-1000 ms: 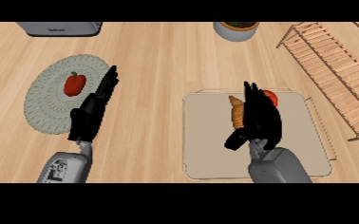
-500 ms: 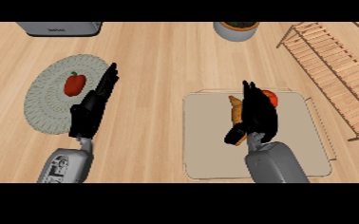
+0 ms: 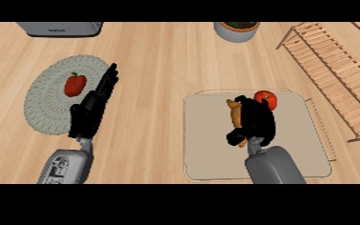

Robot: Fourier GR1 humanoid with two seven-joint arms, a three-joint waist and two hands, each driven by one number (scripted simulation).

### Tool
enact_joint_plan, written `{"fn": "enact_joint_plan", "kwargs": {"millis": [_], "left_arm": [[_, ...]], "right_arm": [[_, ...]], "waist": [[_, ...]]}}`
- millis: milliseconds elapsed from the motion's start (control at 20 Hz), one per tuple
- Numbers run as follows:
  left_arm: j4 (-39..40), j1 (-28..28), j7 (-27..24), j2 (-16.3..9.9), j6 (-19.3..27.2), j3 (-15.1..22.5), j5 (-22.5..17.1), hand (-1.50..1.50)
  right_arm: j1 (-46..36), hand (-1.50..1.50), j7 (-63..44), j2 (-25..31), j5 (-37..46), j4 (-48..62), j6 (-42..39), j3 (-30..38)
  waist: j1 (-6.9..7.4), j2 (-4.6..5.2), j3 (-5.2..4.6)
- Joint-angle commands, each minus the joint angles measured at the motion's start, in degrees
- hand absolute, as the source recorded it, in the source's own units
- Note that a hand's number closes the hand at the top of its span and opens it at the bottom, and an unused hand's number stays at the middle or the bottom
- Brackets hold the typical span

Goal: Pick the croissant from the tray and place it in the tiered shelf

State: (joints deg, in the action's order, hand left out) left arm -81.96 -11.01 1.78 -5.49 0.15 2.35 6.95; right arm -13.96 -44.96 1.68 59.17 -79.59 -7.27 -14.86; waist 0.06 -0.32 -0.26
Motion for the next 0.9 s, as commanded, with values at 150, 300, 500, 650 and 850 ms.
{"fn": "enact_joint_plan", "kwargs": {"millis": [150,300,500,650,850], "left_arm": [[-3.1,1.6,1.5,-0.5,-1.3,-0.1,0.1,0.0],[-2.1,2.6,-0.8,0.7,-0.9,0.5,0.8,0.0],[-0.4,1.2,-1.6,1.3,-0.3,0.5,1.5,0.0],[-2.2,0.3,0.5,0.1,-1.1,0.1,1.1,0.0],[-1.8,-0.4,-0.3,1.2,-1.1,1.2,1.4,0.0]], "right_arm": [[-1.1,1.5,3.4,3.8,0.7,-0.9,-6.5,0.2],[0.9,1.5,7.4,2.1,4.4,6.5,4.2,-0.5],[-5.6,1.5,-3.0,-1.5,4.1,4.3,1.9,4.4],[-13.1,1.5,-18.6,-1.6,3.0,8.4,9.1,14.2],[-21.1,1.5,-30.2,-1.6,6.7,11.4,15.7,22.4]], "waist": [[0.0,0.27,0.26],[0.06,0.35,0.27],[0.11,0.45,0.25],[2.41,1.36,0.34],[3.71,2.06,0.18]]}}
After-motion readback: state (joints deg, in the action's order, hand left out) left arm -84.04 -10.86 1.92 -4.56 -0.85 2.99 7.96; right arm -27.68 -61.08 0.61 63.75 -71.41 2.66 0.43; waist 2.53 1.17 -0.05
